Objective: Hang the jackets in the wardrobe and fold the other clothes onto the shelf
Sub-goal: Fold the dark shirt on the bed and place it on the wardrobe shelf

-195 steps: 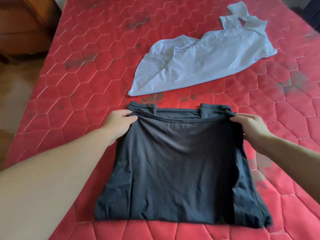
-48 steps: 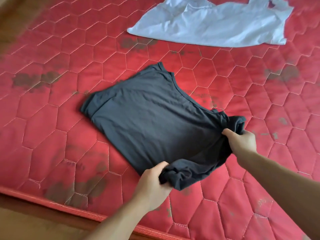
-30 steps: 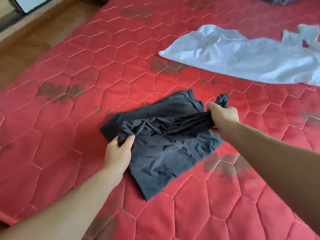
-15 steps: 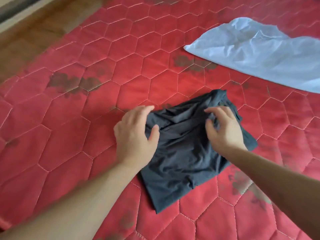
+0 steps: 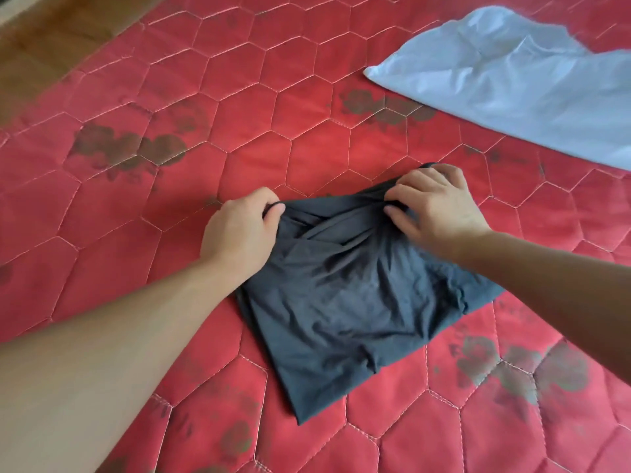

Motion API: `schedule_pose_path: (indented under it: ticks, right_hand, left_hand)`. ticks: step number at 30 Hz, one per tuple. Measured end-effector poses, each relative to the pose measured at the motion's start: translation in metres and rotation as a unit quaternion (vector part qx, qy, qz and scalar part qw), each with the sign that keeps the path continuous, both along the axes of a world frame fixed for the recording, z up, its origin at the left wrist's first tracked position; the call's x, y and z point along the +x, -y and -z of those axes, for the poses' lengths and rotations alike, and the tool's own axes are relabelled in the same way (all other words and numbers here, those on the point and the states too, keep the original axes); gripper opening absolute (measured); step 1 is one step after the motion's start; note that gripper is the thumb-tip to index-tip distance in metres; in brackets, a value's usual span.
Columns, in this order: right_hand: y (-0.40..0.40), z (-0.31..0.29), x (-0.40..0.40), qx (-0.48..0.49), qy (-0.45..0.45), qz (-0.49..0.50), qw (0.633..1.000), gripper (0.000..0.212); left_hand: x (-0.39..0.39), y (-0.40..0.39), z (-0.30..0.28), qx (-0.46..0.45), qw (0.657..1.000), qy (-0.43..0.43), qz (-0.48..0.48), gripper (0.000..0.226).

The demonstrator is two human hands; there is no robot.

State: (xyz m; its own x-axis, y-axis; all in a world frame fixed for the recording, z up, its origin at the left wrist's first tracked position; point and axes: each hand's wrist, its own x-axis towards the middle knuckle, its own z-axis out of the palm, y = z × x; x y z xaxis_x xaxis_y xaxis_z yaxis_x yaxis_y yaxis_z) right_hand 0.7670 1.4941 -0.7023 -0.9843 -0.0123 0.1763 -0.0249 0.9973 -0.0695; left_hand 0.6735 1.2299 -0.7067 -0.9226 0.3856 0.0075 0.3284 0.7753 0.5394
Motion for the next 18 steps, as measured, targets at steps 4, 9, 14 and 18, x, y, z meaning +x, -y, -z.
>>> schedule_pose_path:
  ticks: [4, 9, 14, 18]
  right_hand:
    - [-0.003, -0.001, -0.01, -0.053, 0.001, 0.08, 0.995, 0.026]
    - [0.003, 0.003, -0.012, -0.11, -0.022, 0.11, 0.988, 0.021]
    - [-0.014, -0.002, 0.003, -0.077, 0.031, 0.076, 0.994, 0.043]
    - [-0.03, 0.001, 0.005, -0.022, 0.041, 0.086, 0.995, 0.033]
  left_hand:
    - [0.008, -0.008, -0.002, 0.018, 0.992, -0.12, 0.039, 0.01]
    - [0.019, -0.012, -0.002, -0.053, 0.985, -0.111, 0.124, 0.041]
    - [0.009, 0.004, -0.002, -0.017, 0.981, -0.088, 0.171, 0.028]
    - [0.006, 0.01, -0.006, 0.046, 0.986, -0.052, 0.15, 0.024]
